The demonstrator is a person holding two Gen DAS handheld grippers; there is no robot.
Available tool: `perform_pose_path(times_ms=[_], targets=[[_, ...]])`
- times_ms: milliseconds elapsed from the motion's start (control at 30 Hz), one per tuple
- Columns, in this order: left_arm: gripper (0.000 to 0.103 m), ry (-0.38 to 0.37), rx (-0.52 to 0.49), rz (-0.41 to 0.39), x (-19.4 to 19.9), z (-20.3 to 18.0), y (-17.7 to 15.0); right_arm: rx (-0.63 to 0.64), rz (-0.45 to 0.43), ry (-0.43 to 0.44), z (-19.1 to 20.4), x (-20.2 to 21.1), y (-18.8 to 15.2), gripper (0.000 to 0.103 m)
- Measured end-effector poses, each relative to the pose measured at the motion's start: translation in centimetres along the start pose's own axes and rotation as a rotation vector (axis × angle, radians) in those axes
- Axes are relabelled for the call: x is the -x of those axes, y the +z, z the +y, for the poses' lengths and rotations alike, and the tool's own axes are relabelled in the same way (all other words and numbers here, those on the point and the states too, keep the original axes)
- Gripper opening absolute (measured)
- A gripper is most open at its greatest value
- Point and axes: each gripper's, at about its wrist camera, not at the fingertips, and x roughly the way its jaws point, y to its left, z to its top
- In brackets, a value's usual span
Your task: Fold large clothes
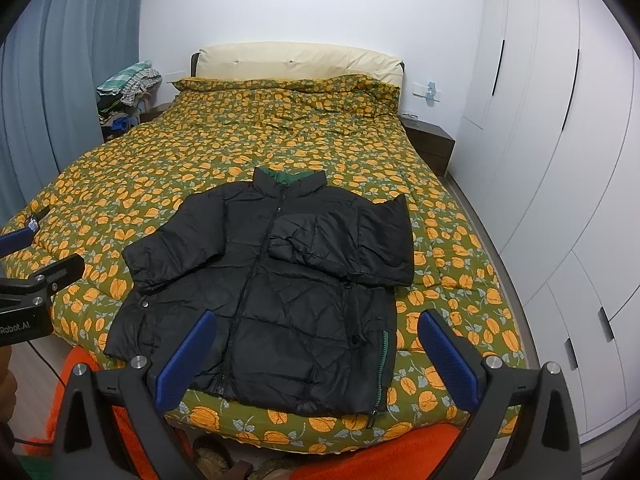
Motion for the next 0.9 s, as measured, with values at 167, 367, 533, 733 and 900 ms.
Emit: perform_pose_path(times_ms=[167,367,533,733,900], targets=[[0.103,0.004,0.0,0.005,-0.1,0.07,0.04,0.006,0.0,0.004,0.24,-0.02,0.08,0.102],[0.103,0.005,-0.002,0.003,-0.12,0.03,0.11,0.007,0.001,0.004,0.46,0.02,-0.01,0.102],[0.103,0.003,-0.006,0.007,-0.19,-0.02,0.1,0.007,0.004,0.006,0.51,-0.06,-0.15,0.102],[0.103,0.004,-0.006,0.013,-0.21,-0.26,0.08,0.009,0.011,0.009,0.63,-0.29,-0.31,0.102],[0.103,0.004,-0.007,0.013,-0.24,-0.32,0.12,0.009,0.012,0.009,0.53,-0.3,-0.35,0.102]])
